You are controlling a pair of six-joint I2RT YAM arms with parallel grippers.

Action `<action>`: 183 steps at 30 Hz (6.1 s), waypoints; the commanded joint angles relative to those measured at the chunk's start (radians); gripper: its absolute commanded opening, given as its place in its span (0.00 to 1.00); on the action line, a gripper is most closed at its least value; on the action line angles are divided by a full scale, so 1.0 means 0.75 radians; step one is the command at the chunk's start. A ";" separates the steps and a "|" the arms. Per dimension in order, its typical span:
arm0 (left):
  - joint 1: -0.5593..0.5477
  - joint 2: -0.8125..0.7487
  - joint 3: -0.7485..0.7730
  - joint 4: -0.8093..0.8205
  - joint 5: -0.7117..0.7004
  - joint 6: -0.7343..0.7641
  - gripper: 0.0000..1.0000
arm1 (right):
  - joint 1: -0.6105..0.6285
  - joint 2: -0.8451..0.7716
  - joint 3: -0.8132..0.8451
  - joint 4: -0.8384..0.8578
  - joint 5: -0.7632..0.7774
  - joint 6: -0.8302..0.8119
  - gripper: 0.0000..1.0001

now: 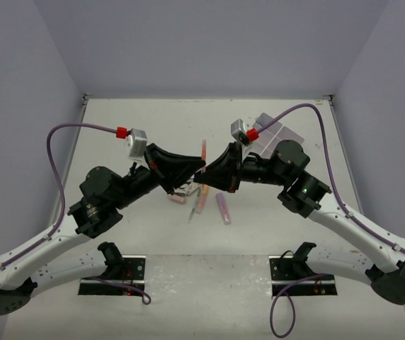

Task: Sort the stationery into containers
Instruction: Close the pen cap on the pen.

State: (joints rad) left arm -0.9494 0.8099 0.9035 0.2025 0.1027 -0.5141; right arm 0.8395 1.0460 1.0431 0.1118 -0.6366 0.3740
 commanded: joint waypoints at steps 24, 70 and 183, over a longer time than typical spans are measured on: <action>0.010 -0.036 0.218 -0.692 -0.285 0.386 1.00 | 0.001 -0.081 0.076 -0.127 0.280 -0.173 0.00; 0.143 -0.121 -0.194 -0.501 -0.960 0.593 1.00 | 0.003 -0.092 0.044 -0.140 0.288 -0.194 0.00; 0.202 0.311 0.346 -0.155 0.391 0.154 0.00 | 0.014 -0.093 -0.006 -0.143 0.258 -0.245 0.00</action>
State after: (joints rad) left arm -0.8058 1.0370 1.1701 0.0812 0.3755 -0.3893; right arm 0.8442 0.9935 1.0203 -0.0152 -0.4649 0.2118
